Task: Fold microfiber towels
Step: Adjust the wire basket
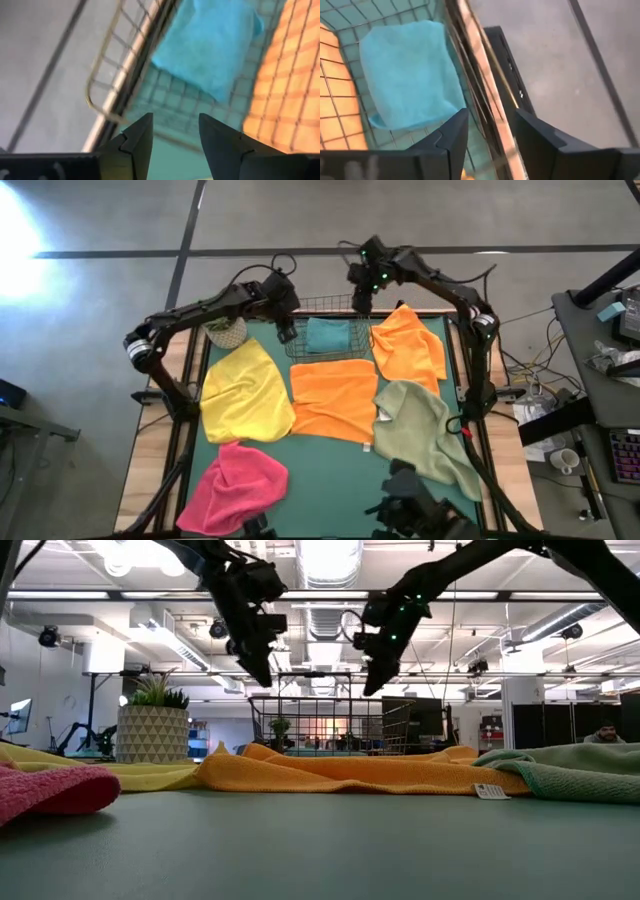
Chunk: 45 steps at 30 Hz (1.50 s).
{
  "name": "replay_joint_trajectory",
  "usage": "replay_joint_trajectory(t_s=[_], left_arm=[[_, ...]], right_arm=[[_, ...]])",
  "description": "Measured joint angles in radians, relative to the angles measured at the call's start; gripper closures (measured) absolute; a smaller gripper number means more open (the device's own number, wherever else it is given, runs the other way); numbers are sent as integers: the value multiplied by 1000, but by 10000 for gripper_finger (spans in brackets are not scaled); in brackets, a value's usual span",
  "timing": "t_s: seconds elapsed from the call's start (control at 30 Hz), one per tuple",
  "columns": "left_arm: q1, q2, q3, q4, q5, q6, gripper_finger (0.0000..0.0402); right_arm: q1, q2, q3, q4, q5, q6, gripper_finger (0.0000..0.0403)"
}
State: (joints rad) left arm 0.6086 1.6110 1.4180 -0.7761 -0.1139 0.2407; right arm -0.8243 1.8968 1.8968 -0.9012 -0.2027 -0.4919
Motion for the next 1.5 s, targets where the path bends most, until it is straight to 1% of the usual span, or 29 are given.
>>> replay_joint_trajectory(t_s=[0.17, 0.23, 0.33, 0.43, 0.63, 0.83, 1.03, 1.27, 1.5], left_arm=[[-2, -72, -84, -37, 4, -62, 258], [-3, -105, -127, -38, 4, -79, 258], [-3, -135, -187, -33, 4, -122, 258], [-3, -139, -246, -28, 5, -158, 258], [-3, -108, -315, 80, 15, -184, 259], [-2, -44, -318, 163, 11, -185, 259], [6, 1, -298, 240, -40, -184, 259], [33, 7, -300, 296, -105, -185, 259], [74, 7, -294, 372, -111, -184, 259]], right_arm=[[-52, -17, -8, -89, -7, 23, 278], [-59, -17, -21, -123, -8, 20, 288], [-60, -18, -56, -128, -10, 11, 310], [-60, -18, -86, -135, -9, 9, 339], [-60, -18, -139, -142, -7, 12, 389], [-59, -18, -156, -150, -7, 38, 394], [-52, -18, -161, -182, -7, 50, 394], [-28, -18, -190, -192, -7, 69, 394], [2, -18, -212, -179, -5, 103, 394]])
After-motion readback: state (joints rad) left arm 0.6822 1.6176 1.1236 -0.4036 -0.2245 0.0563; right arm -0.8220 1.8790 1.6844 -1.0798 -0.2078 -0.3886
